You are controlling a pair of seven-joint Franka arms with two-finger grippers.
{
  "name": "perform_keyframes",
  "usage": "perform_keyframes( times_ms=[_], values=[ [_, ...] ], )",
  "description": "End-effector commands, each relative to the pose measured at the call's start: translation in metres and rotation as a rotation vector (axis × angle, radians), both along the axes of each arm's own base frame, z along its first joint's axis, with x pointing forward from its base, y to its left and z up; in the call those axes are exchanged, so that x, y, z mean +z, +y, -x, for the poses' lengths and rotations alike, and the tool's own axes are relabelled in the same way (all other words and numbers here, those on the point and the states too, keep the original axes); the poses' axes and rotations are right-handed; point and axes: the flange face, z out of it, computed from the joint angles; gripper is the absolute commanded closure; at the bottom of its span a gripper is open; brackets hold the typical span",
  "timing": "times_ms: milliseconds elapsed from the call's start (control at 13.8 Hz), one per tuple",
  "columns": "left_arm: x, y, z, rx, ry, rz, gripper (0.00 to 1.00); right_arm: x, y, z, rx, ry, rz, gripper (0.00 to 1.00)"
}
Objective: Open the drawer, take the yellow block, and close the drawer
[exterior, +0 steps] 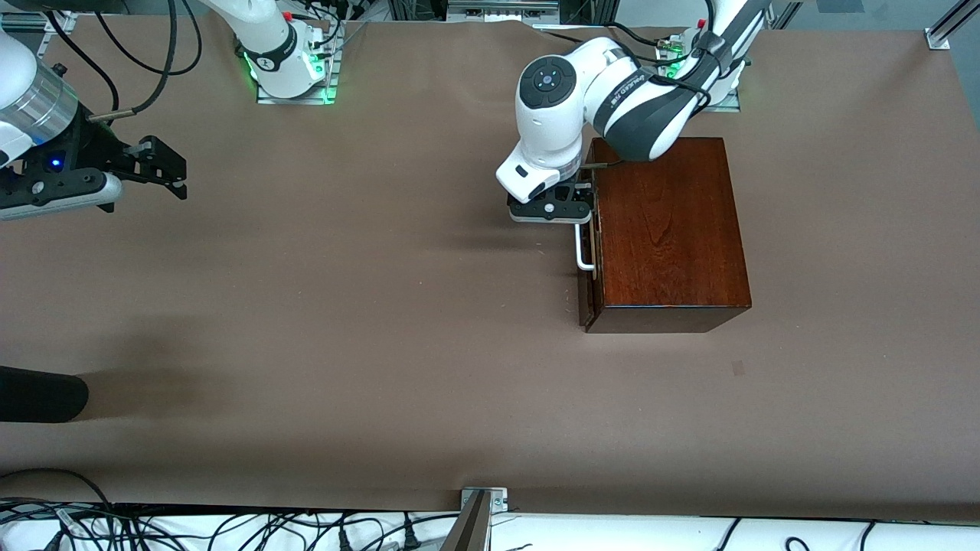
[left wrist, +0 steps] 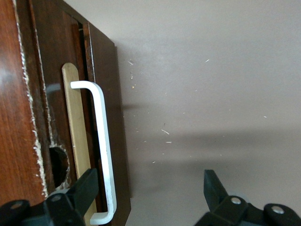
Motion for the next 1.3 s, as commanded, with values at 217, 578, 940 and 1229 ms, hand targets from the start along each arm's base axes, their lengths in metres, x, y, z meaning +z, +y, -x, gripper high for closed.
perform_keyframes(
  times_ms=[217, 578, 940, 1229],
  values=[
    [-0.021, 0.003, -0.002, 0.009, -0.046, -0.059, 0.00, 0.005, -0.002, 0.000, 0.000, 0.002, 0.013, 0.00],
    [-0.037, 0.007, -0.005, 0.008, -0.063, -0.098, 0.00, 0.004, -0.001, 0.000, 0.001, 0.003, 0.013, 0.00],
    [-0.048, 0.006, -0.004, 0.029, -0.055, -0.104, 0.00, 0.004, -0.002, -0.001, 0.000, 0.003, 0.013, 0.00],
    [-0.059, 0.003, -0.005, 0.053, -0.051, -0.088, 0.00, 0.004, -0.001, 0.000, 0.001, 0.003, 0.013, 0.00]
  ],
)
